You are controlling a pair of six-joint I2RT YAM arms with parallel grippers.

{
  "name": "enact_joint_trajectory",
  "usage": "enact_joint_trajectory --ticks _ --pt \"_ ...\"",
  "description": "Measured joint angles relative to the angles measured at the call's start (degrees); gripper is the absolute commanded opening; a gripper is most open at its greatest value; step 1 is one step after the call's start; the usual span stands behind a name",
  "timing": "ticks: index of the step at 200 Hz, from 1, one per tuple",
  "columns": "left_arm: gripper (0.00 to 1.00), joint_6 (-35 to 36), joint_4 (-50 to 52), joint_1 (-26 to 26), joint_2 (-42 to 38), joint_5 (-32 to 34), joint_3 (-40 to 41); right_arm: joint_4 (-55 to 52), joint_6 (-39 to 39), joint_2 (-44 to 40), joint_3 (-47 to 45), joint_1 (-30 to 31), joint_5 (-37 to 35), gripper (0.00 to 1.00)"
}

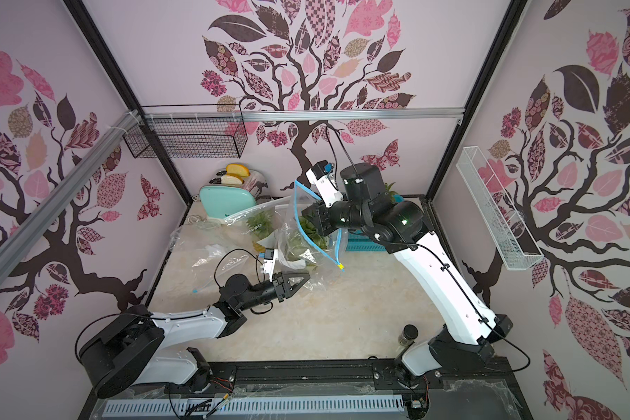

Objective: Open the zip-top bag and take out the pineapple
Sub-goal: Pick up the pineapple from the zipper food storage bag.

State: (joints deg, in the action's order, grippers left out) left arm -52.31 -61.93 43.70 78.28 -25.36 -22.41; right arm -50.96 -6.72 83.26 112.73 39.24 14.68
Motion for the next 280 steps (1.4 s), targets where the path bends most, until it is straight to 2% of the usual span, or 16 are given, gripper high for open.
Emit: enact_joint_trajectory --ticks 44,83,121,175,205,240,280 --pt "0.0 1.25 2.47 0.07 -1.79 -0.22 0.37 0.28 0.04 -0.39 -1.14 0.26 0.11 0.0" --pt "0.0 4.28 12.09 0.13 -7.26 2.29 0.68 0.0 0.04 -0.39 -1.4 0.39 0.11 0.0" --pt "0.0 6.88 26.8 0.11 -10.78 10.67 0.68 -1.29 0.0 -0.39 -1.4 0.39 0.52 0.0" --pt "0.0 5.97 44.19 -0.44 -12.39 24.11 -0.31 -2.36 -0.22 -0.39 0.17 0.44 1.81 0.0" --pt "0.0 2.82 48.76 -1.92 -14.73 29.81 0.42 -3.26 -0.37 -1.57 2.12 0.44 2.4 0.0" --pt "0.0 -1.36 52.35 -5.4 -23.96 35.85 4.98 -4.87 -0.39 -5.05 2.4 0.44 3.28 0.0" --pt "0.0 -1.11 58.75 -6.8 -31.52 41.94 4.59 -5.05 -0.98 -6.6 2.43 0.83 6.97 0.0"
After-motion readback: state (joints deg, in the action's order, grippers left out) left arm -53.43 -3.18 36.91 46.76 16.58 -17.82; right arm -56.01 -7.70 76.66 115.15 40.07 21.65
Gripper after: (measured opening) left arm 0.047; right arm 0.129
